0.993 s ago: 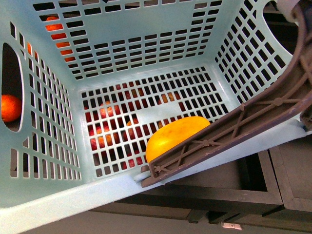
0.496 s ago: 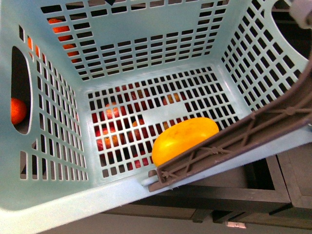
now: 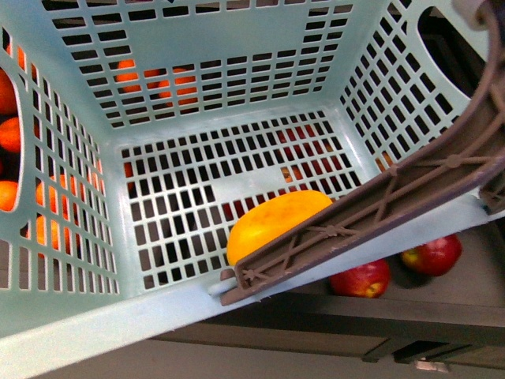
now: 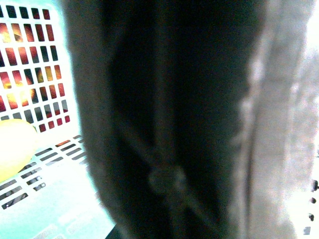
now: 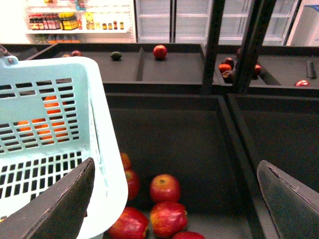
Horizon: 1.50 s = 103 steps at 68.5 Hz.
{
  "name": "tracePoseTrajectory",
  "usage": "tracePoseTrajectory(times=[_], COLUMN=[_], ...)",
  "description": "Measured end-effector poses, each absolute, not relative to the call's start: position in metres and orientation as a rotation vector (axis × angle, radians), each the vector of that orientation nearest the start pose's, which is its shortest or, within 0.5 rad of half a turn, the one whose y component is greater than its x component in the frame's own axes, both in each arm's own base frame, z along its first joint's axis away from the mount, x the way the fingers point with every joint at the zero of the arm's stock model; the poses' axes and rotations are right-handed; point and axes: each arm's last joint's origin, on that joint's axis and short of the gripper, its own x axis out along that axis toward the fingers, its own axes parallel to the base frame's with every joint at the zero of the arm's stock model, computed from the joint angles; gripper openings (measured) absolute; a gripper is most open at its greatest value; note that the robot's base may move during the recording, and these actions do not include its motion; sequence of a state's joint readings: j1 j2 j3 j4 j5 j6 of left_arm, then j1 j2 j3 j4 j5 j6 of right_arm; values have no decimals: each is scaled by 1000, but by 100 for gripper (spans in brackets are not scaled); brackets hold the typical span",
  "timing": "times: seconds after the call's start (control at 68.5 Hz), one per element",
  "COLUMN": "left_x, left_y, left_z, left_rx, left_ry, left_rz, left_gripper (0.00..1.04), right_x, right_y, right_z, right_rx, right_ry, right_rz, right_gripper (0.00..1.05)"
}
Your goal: Pick mango and avocado into basket
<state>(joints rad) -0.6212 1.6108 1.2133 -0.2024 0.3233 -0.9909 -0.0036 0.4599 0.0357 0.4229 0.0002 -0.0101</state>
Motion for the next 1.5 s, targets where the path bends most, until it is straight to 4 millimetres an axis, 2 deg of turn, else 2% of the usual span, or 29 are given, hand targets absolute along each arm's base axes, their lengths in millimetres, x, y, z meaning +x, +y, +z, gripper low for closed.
tracePoseTrajectory(times=[1.504], left_x=[286], left_y=[-216], left_z=[274], left_rx=[-797], left_ry=[1010], left_rz=[-534], left_gripper=[13], right_x=[128], right_y=[0], right_z=[174], right_rx=[-10], right_ry=[3], right_rz=[-1], right_gripper=[96])
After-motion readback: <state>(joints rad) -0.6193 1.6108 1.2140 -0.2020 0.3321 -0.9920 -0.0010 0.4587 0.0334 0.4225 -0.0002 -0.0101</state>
